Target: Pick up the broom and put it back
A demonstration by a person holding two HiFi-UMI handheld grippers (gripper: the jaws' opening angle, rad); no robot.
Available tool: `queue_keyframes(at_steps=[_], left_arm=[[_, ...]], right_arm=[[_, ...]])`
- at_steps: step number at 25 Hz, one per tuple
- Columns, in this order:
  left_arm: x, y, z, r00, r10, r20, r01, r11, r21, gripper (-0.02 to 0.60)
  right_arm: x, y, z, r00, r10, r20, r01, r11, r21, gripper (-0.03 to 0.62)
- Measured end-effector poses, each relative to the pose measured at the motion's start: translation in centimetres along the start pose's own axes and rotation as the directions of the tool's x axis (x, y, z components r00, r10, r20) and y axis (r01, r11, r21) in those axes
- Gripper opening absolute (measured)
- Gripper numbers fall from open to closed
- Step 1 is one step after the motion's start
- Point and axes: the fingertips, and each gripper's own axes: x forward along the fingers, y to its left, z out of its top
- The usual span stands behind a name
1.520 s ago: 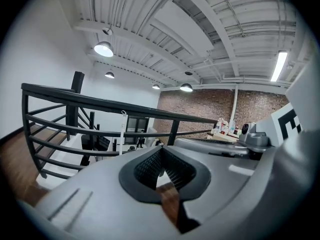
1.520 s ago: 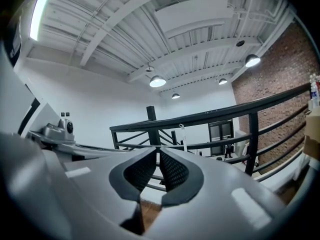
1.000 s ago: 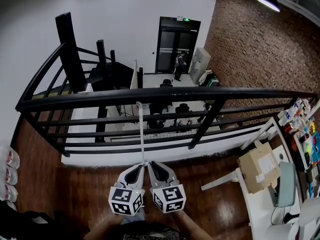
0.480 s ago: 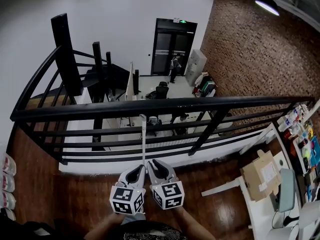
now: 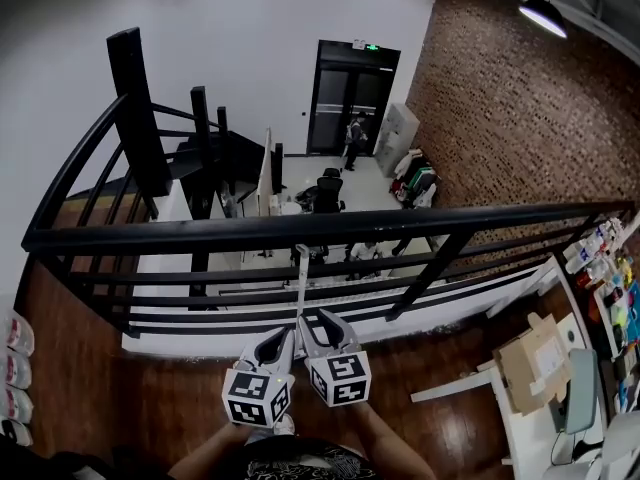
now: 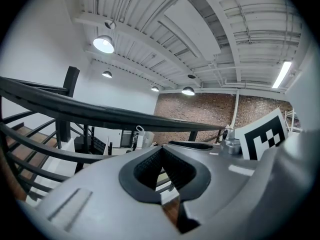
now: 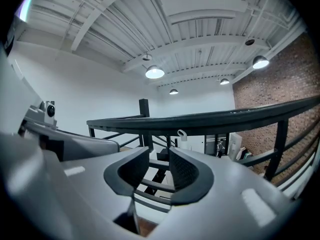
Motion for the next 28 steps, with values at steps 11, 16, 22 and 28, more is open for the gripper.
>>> queue_keyframes(at_steps=[11,16,22,28], left_arm=[[1.8,2.3,0.7,1.0,-0.006,-0.004,0.006,1.0,0.008,0.005],[2.5,3.5,0.6,1.0,-0.002,-0.019,0.003,1.0,0.027,0.005],[3.5,4.4,1.0,0.999,-0.003,-0.032,0.005,0.999,0.037,0.005],[4.0,5.5,1.0,0.999,0.01,-0.037,-0.008,0.999,0.048,0.005]], right_arm=[[5.5,-2.6,-1.1,0.999,-0.029,-0.04,0.03,1.0,0.007,0.138],[8.9,-5.0,-2.6,0.996,-0.045,-0.083,0.052,0.995,0.08,0.161],[12.2,-6.8,-3.6,0.991,-0.064,-0.12,0.071,0.996,0.058,0.166],[15.1,-7.7,-4.2,0.99,-0.079,-0.119,0.089,0.992,0.084,0.17]])
